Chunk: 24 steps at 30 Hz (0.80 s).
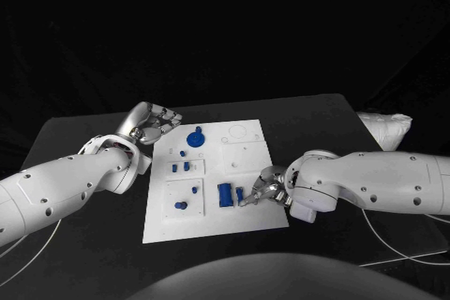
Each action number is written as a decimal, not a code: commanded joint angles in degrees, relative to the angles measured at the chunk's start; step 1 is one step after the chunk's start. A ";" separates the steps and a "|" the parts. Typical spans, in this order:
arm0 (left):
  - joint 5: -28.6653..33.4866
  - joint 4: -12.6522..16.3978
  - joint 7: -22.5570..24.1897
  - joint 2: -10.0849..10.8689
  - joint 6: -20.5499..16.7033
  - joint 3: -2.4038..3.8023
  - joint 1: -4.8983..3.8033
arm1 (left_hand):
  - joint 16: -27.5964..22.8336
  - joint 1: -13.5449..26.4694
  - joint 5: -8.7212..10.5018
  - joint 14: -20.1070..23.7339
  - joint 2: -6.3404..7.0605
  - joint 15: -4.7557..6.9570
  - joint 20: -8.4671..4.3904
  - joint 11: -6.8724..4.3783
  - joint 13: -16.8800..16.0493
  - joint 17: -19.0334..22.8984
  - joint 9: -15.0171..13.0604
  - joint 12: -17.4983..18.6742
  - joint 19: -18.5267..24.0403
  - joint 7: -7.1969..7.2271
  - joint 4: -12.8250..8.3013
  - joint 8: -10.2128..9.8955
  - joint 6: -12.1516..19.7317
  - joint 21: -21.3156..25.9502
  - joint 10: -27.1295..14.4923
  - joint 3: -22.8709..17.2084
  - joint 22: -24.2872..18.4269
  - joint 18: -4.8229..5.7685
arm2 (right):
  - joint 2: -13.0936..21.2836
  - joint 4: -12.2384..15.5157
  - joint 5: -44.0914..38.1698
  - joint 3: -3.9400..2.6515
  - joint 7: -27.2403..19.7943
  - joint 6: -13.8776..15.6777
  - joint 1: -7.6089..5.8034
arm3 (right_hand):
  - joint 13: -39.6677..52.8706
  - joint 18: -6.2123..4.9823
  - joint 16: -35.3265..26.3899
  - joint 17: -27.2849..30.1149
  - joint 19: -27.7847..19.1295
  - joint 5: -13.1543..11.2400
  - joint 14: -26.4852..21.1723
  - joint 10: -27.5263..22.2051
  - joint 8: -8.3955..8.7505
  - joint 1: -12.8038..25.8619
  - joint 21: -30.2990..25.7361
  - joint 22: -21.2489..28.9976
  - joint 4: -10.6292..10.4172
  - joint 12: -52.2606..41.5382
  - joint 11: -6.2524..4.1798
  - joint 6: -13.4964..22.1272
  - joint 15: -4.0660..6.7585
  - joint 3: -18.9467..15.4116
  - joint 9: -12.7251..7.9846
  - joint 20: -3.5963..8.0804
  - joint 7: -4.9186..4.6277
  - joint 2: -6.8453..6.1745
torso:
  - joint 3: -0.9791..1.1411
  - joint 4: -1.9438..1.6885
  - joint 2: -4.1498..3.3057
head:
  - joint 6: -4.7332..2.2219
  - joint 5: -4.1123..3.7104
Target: Assemble the parts on the task board
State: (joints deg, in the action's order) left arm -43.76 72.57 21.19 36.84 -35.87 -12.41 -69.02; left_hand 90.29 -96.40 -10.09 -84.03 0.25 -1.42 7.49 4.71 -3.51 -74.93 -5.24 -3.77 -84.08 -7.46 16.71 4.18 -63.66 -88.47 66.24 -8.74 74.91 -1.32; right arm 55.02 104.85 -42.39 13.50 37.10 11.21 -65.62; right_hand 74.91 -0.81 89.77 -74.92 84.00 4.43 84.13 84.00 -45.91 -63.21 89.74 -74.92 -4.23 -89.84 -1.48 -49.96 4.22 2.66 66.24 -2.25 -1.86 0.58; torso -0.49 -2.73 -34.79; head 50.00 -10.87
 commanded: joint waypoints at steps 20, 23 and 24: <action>-0.02 0.09 0.40 -0.13 0.52 0.04 -0.04 | -0.29 0.67 0.24 -5.97 0.07 0.27 -0.27 0.08 0.03 -15.07 -0.09 0.23 -4.76 0.05 0.08 -0.21 -0.35 -0.01 0.22 -0.45 14.56 0.91 | -0.21 -0.47 -0.68 0.03 0.15 -0.39 0.08 | 15.09 0.81 0.23 -15.08 6.00 0.27 5.87 6.00 0.09 -0.11 0.26 -15.08 -0.42 -0.16 -0.27 0.36 0.50 -0.08 0.35 0.60 0.13 0.83 | 0.01 0.02 0.00 | 0.00 -0.01; -0.02 0.08 0.38 -0.14 0.51 0.04 -0.04 | -0.29 0.67 0.24 -5.97 0.07 0.27 -0.27 0.08 0.03 -15.07 -0.09 0.23 -4.76 0.05 0.08 -0.21 -0.35 -0.01 0.22 -0.45 14.56 0.91 | -0.23 -0.60 -0.68 0.03 0.32 -0.78 0.08 | 15.09 0.81 0.23 -15.08 6.00 0.36 5.87 6.00 0.25 -0.23 0.26 -15.08 -0.36 -0.16 -0.29 0.56 0.52 -0.05 0.37 0.62 0.16 0.83 | 0.00 0.02 0.01 | 0.00 -0.02; -0.02 0.07 0.39 -0.15 0.50 0.04 -0.04 | -0.29 0.67 0.24 -5.97 0.07 0.27 -0.27 0.08 0.03 -15.07 -0.09 0.23 -4.76 0.05 0.08 -0.21 -0.35 -0.01 0.22 -0.45 14.56 0.91 | -0.24 -0.63 -0.69 0.03 0.35 -0.85 0.08 | 15.09 0.81 0.23 -15.08 6.00 0.43 5.87 6.00 0.25 -0.43 0.26 -15.08 -0.23 -0.16 -0.32 0.62 0.54 -0.01 0.52 0.64 0.20 0.83 | 0.00 0.03 0.03 | 0.00 0.01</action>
State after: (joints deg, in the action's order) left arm -43.76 72.55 21.21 36.82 -35.87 -12.41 -69.02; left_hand 90.29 -96.40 -10.09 -84.03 0.25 -1.42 7.49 4.71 -3.51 -74.93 -5.24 -3.77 -84.08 -7.46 16.87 4.18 -63.66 -88.47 66.23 -8.90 74.91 -1.31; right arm 54.83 104.30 -42.50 13.50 37.12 11.26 -65.62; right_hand 74.91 -0.81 89.77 -74.91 84.01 4.50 83.92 83.99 -45.90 -63.46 89.74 -74.91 -4.27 -89.84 -1.48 -49.73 4.42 2.61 66.68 -1.84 -1.64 0.84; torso -0.47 -2.71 -34.78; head 50.00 -10.89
